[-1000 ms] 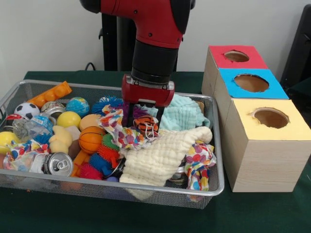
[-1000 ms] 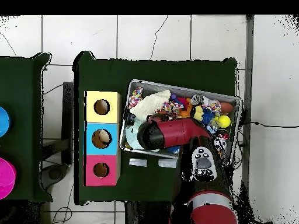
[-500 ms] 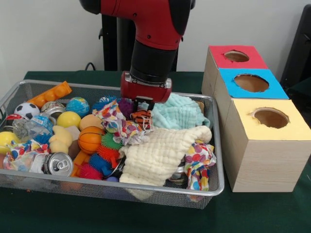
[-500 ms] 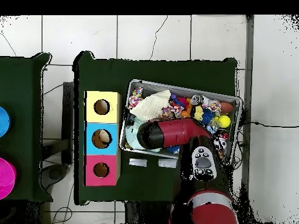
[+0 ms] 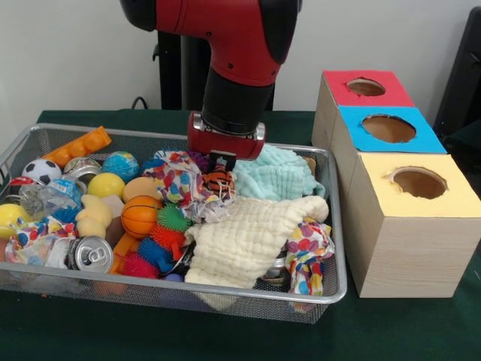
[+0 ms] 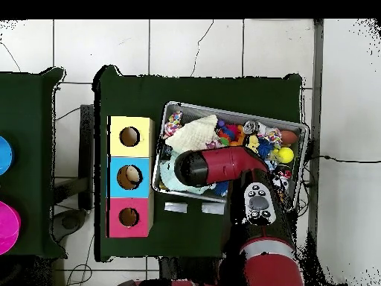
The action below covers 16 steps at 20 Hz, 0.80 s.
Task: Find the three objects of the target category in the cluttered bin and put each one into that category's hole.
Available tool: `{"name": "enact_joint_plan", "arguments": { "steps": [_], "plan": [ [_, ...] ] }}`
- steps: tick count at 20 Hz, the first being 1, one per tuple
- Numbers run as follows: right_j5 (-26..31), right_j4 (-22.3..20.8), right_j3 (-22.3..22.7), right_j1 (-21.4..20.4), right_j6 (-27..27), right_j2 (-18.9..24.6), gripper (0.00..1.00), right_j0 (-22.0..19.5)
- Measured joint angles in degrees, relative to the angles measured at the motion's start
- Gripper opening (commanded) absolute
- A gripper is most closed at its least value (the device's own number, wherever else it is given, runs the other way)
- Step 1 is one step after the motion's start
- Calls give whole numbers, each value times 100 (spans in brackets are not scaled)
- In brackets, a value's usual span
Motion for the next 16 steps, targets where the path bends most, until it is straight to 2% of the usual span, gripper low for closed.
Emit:
{"name": "enact_joint_plan", "arguments": {
  "steps": [7,16],
  "plan": [
    [-72,-2,124,-342,0,57,0,22],
    [-170,-1,255,-1220,0,57,0,194]
  ]
}}
